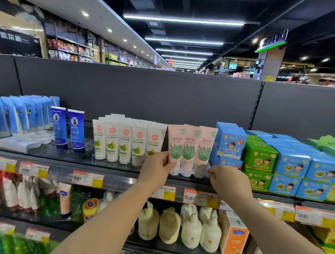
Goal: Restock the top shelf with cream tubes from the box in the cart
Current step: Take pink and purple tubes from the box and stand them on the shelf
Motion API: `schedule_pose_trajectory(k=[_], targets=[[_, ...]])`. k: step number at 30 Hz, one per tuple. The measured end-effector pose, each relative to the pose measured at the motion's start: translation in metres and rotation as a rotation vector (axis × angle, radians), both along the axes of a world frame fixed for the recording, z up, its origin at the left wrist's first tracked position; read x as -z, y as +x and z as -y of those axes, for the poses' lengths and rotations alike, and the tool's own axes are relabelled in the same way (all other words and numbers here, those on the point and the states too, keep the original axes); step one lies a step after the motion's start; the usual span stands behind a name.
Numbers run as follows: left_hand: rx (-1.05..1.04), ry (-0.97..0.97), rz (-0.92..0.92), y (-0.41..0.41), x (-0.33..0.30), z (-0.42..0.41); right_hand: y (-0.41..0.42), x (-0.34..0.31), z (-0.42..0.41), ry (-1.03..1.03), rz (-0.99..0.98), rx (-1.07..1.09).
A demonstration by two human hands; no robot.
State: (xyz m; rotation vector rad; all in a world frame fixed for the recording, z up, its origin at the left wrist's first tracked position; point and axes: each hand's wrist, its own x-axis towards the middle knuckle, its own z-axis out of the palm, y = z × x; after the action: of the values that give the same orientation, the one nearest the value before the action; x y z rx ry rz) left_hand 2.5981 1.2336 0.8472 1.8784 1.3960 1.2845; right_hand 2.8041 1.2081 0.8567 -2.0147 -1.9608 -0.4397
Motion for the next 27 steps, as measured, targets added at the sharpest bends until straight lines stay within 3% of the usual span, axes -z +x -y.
schedule_pose_trajectory(k=[6, 11, 20, 23, 27], targets=[[-0.004, -0.017, -0.100, 0.006, -0.003, -0.003, 0.004, -0.001, -0.001, 0.023, -0.020, -0.047], [-0.119, 0.044, 0.009, 0.016, 0.003, -0.001, 0.006, -0.001, 0.000, 0.038, -0.015, -0.081], [-0.133, 0.059, -0.070, 0.020, 0.001, -0.002, 0.004, 0.000, 0.005, 0.008, -0.055, -0.061], [-0.132, 0.063, -0.037, 0.019, 0.001, 0.001, 0.003, -0.013, 0.011, 0.016, -0.165, -0.089], [-0.249, 0.191, -0.046, 0.017, -0.012, 0.009, -0.003, -0.054, 0.010, 0.242, -0.408, -0.222]])
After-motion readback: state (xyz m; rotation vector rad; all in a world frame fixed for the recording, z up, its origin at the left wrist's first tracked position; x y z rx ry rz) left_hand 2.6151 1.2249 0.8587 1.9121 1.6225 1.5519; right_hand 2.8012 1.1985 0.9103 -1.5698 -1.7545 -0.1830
